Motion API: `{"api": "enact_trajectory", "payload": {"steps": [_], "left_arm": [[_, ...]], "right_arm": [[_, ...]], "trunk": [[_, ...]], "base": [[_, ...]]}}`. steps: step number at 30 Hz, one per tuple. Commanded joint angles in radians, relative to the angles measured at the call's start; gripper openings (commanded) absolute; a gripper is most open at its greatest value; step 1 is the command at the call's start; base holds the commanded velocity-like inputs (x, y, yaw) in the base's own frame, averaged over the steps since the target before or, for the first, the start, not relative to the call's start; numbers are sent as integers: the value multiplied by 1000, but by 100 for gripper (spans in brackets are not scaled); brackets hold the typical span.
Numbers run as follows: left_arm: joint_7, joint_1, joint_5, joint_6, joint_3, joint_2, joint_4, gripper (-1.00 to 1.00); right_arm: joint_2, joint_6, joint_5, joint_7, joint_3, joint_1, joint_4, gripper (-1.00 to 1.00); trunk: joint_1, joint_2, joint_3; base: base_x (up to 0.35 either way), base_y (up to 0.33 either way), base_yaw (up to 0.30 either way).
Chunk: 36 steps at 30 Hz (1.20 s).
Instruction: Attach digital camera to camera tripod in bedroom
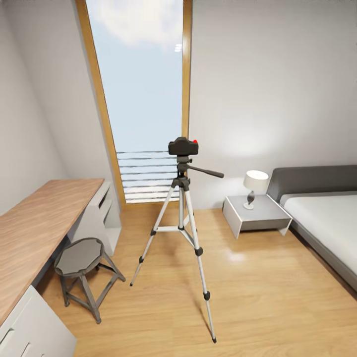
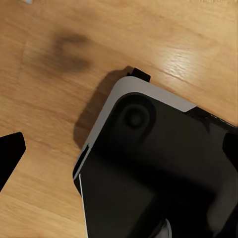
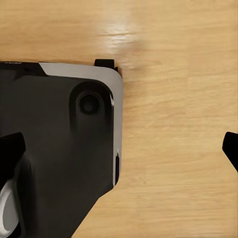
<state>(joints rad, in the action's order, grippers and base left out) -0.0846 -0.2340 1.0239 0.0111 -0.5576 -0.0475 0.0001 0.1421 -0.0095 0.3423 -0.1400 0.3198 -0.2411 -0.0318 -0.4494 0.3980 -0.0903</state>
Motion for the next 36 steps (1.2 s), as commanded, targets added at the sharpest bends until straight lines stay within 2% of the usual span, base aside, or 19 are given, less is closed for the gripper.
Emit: {"api": "enact_trajectory", "payload": {"steps": [1, 9, 24, 36], "left_arm": [[-3, -1, 7, 1, -8, 0, 0, 100], [-3, -1, 7, 4, -8, 0, 0, 100], [-3, -1, 7, 59, -8, 0, 0, 100], [-3, -1, 6, 62, -8, -6, 0, 100]], "right_arm": [[1, -1, 8, -2, 8, -2, -2, 100], [1, -2, 8, 0, 8, -1, -2, 100], [1, -3, 8, 2, 8, -2, -2, 100], [1, -4, 8, 2, 9, -2, -2, 100]], "trunk": [[-1, 2, 0], [-1, 2, 13], [-1, 2, 37], [-1, 2, 56]], "base": [[0, 0, 0], [0, 0, 0], [0, 0, 0], [0, 0, 0]]}}
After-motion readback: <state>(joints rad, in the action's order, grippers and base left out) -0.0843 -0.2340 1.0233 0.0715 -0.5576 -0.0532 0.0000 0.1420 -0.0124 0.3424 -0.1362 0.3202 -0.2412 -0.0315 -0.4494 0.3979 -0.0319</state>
